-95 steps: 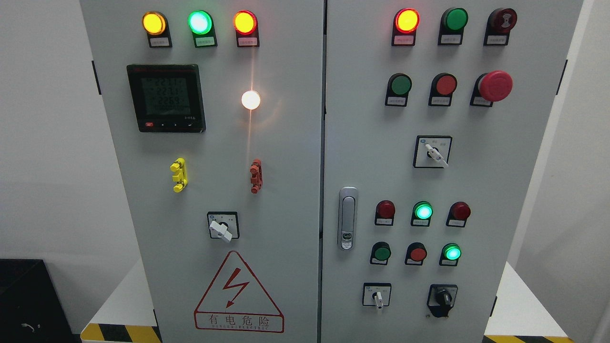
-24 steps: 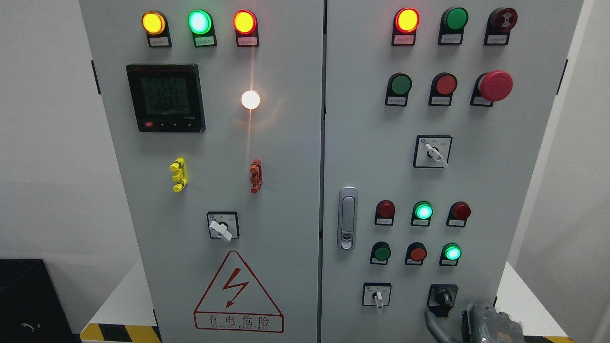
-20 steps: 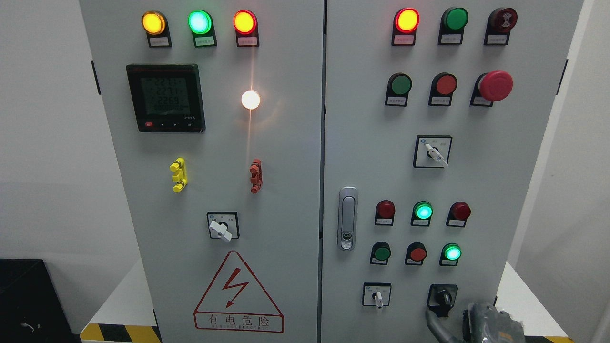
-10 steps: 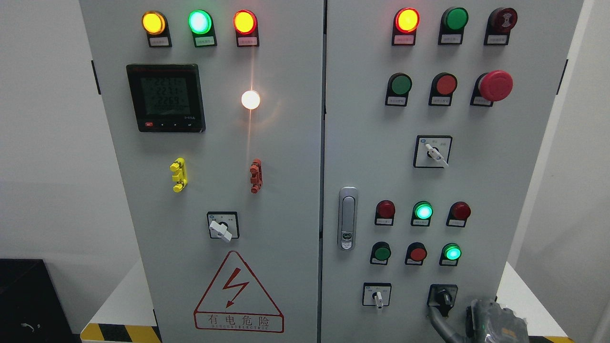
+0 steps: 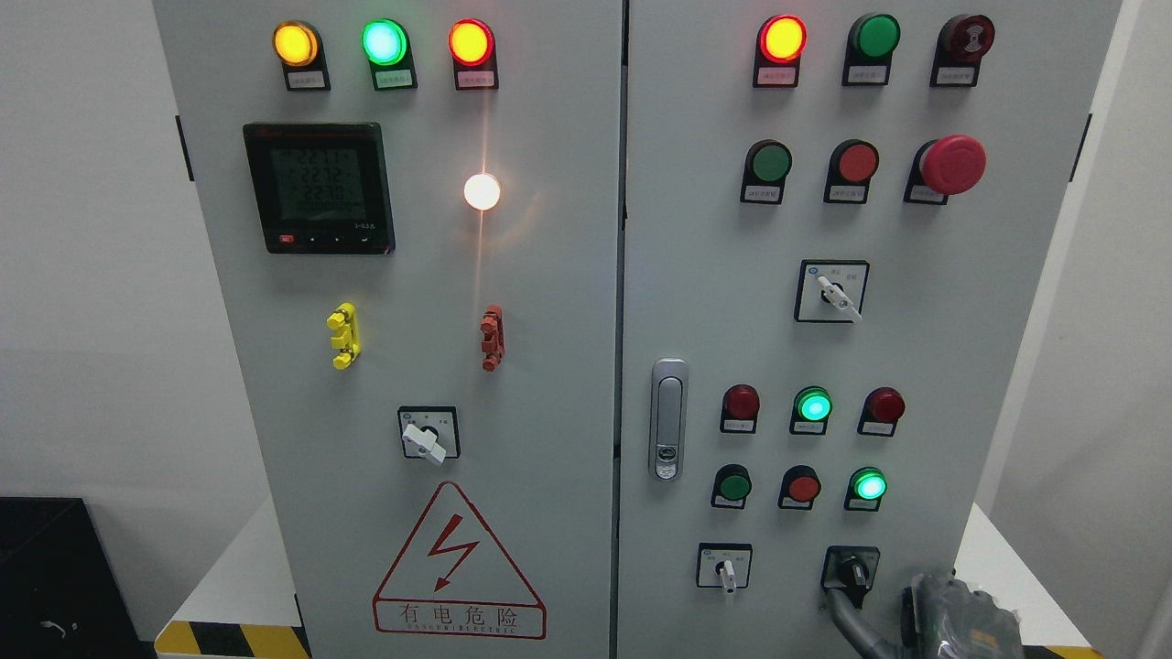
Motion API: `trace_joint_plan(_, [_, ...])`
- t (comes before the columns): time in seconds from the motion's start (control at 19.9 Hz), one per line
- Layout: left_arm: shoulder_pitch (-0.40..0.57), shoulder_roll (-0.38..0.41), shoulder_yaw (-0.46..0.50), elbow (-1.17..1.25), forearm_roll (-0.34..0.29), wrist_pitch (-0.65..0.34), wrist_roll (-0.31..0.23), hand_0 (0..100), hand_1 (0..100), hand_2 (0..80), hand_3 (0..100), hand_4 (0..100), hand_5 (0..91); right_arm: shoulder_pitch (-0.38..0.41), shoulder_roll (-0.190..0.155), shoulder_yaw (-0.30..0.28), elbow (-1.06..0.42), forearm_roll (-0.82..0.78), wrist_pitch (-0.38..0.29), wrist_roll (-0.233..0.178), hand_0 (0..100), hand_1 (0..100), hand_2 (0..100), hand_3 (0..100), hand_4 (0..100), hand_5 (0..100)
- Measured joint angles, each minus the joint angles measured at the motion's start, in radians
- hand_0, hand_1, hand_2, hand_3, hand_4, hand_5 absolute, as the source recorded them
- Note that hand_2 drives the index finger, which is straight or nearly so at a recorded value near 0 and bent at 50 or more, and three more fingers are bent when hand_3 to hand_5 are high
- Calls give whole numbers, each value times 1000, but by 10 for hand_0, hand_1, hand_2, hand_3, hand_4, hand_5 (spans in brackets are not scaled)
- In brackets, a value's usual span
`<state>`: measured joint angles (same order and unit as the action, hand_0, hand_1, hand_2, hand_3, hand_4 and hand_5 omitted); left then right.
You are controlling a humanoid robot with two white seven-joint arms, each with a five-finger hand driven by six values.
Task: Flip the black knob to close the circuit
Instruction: 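Grip the black rotary knob with the right hand and twist it, then release the knob and lower the right hand away from the cabinet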
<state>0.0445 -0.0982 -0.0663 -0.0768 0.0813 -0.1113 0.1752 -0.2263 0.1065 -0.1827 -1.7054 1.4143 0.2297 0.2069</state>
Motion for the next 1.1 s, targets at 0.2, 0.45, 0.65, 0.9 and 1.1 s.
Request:
trace_joint_plan(0.2, [0,0,0,0,0,0,0,120,556,0,0,0,0,0,-3,-10,1,0,-2,-2,0,0,984,1000,1000,1000])
trace_joint_plan(0.45, [0,0,0,0,0,0,0,120,556,0,0,0,0,-1,-6,-20,1,-1,-3,-3,0,0,985,1000,1000,1000])
trace_joint_plan(0.65, [0,0,0,0,0,0,0,120,556,0,0,0,0,-1,-8,-27,1,-1,-3,-4,0,0,983,1000,1000,1000])
trace_joint_plan(0.9, [0,0,0,0,0,0,1,120,556,0,0,0,0,-1,-9,-32,-1,-5,-3,-4,0,0,984,1000,1000,1000])
trace_joint_plan(1.1, [0,0,0,0,0,0,1,120,556,0,0,0,0,-1,-9,-36,-3,-10,-1,-4,0,0,981,1000,1000,1000])
